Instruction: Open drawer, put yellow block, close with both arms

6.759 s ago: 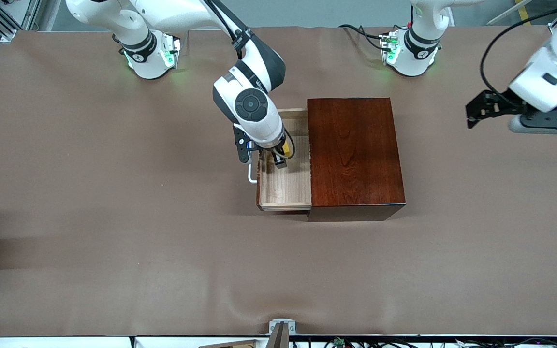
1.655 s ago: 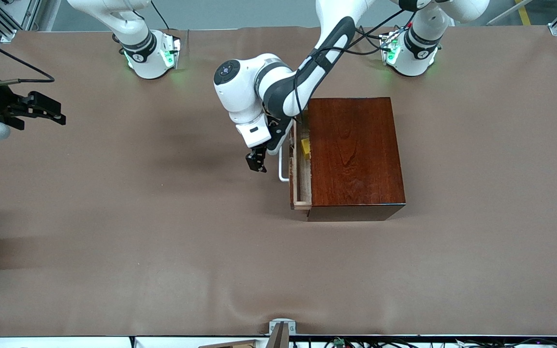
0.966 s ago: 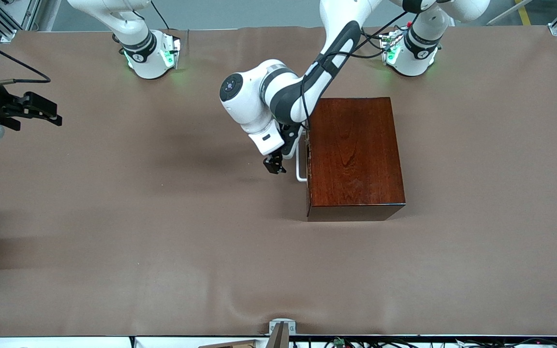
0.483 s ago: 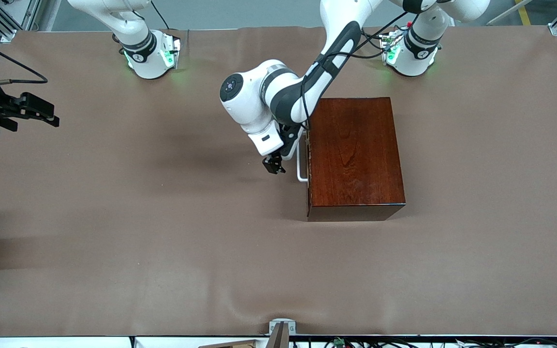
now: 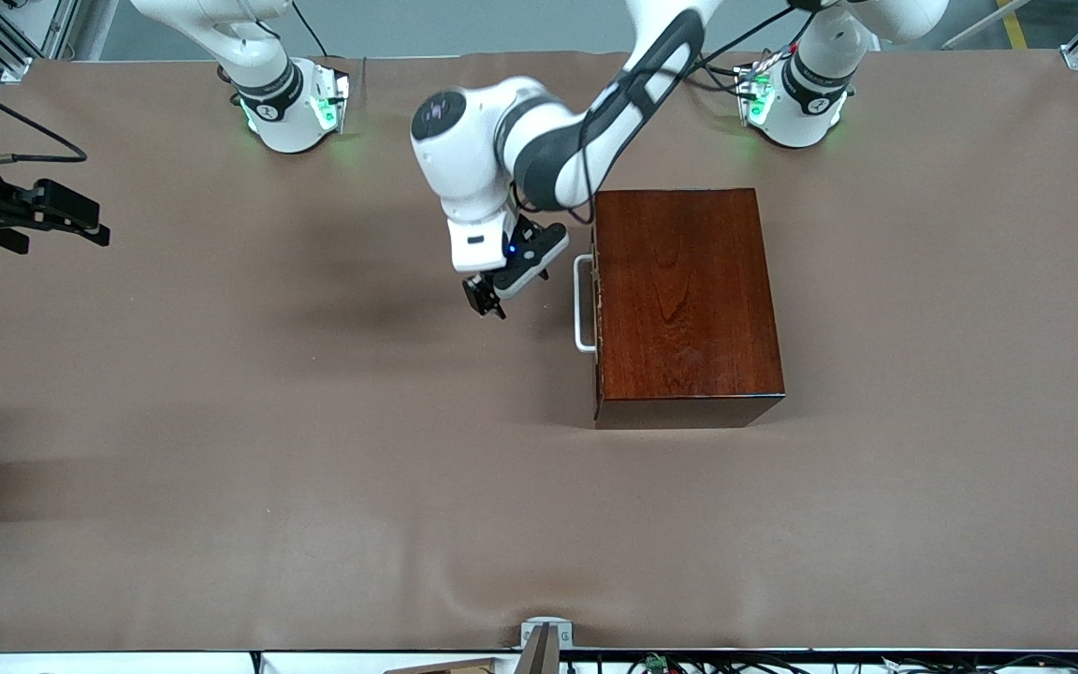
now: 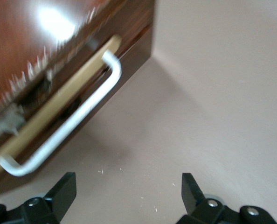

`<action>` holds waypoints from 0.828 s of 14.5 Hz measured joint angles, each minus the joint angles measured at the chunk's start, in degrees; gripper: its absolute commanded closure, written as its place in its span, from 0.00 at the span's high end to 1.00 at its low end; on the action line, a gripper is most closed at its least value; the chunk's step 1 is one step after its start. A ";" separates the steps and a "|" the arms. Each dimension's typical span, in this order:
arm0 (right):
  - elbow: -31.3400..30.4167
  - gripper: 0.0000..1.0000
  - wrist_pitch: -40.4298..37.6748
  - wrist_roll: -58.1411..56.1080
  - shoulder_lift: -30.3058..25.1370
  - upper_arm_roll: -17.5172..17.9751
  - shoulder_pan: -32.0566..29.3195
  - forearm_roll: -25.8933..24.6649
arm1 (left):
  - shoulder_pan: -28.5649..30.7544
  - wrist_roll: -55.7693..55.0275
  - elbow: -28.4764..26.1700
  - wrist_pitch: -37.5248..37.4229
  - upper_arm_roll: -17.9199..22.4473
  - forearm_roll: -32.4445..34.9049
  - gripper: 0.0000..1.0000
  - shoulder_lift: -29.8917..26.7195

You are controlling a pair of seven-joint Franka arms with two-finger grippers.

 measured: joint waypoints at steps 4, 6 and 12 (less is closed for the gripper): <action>0.00 1.00 -0.02 0.00 0.00 0.00 -0.04 -0.03 | 5.40 16.51 -0.43 -6.73 0.09 -1.01 1.00 -8.41; 0.00 1.00 -0.02 0.00 0.00 0.03 -0.05 -0.04 | 8.89 23.68 -1.07 -9.20 0.07 -1.79 1.00 -11.43; -0.01 1.00 -0.03 0.00 -0.01 0.05 -0.05 -0.05 | 18.60 42.60 -8.93 -10.37 0.06 -2.90 1.00 -21.33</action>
